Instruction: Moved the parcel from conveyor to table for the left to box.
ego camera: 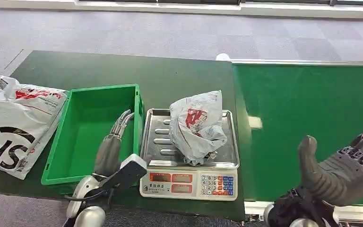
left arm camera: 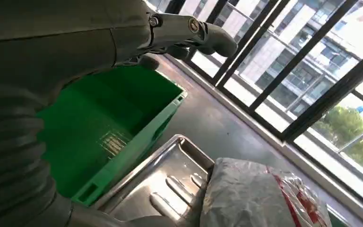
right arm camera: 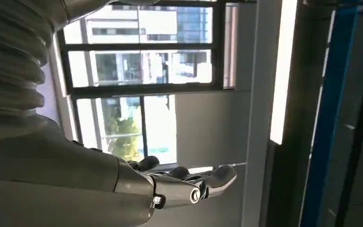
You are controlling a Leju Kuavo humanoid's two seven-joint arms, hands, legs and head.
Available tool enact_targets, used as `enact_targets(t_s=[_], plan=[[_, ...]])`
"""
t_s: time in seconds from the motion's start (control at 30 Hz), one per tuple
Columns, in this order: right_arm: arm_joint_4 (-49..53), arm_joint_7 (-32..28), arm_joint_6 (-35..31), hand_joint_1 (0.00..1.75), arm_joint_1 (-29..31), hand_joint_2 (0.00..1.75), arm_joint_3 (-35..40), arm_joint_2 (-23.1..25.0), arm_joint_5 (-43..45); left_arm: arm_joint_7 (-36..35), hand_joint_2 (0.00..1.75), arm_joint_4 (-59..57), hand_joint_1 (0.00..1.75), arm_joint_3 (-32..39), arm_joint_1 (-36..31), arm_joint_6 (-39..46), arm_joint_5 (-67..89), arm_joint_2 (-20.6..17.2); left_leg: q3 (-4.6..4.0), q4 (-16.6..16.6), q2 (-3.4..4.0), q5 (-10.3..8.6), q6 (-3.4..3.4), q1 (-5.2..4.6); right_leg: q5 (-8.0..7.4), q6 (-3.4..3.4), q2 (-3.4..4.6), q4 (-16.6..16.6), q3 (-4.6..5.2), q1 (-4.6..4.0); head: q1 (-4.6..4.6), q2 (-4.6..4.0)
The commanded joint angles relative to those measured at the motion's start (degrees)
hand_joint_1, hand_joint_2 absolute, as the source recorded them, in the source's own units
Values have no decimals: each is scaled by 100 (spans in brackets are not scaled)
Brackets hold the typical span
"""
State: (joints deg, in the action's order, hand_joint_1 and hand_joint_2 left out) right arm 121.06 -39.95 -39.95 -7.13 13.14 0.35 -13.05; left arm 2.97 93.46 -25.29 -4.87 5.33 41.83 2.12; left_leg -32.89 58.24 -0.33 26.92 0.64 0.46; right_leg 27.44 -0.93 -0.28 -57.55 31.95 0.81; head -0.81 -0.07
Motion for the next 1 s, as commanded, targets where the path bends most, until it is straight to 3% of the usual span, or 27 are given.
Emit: enact_targets(t_s=[0.03,0.37,0.5,0.63,0.77,0.8,1.0], plan=[[178,-5,-5,0,-508,175,-538,240,-11,-112,175,-971,0,-519,-778,-83,40,31,1,-5,-1,-5,-1,-2,-4,1,2,4,-2,1,0,0],[71,-5,-5,0,-521,175,-590,278,71,-302,175,-1120,0,-585,-913,-201,234,72,3,-9,10,-8,-2,-1,-11,3,15,10,3,-1,0,0],[-4,-5,-5,0,-443,175,-356,74,225,-836,175,-2445,0,-814,-1815,-422,833,625,-4,-2,-20,-13,-3,2,-9,0,-14,8,1,-2,0,0],[-284,-5,-5,0,-329,175,-49,37,316,-926,175,-3318,0,-943,-2254,-399,1030,1118,-13,-6,-19,-23,-13,1,-21,-4,-16,16,0,-2,2,0],[-316,-5,-5,0,-196,175,199,31,757,-1409,175,-3608,0,-1392,-2400,194,2009,1263,-11,-9,-3,-26,-15,-6,-31,-11,2,17,5,4,0,0],[-144,-5,-5,0,-18,175,157,157,849,-1122,175,-3934,175,-1451,-2562,-86,1656,1393,-10,-7,0,-22,-14,-6,-28,-11,6,13,5,5,2,0],[-212,-5,-5,0,242,175,-15,315,993,-565,175,-4443,175,-1673,-2769,226,817,1689,-14,-1,2,-21,-13,-8,-29,-13,10,7,12,7,0,0]])
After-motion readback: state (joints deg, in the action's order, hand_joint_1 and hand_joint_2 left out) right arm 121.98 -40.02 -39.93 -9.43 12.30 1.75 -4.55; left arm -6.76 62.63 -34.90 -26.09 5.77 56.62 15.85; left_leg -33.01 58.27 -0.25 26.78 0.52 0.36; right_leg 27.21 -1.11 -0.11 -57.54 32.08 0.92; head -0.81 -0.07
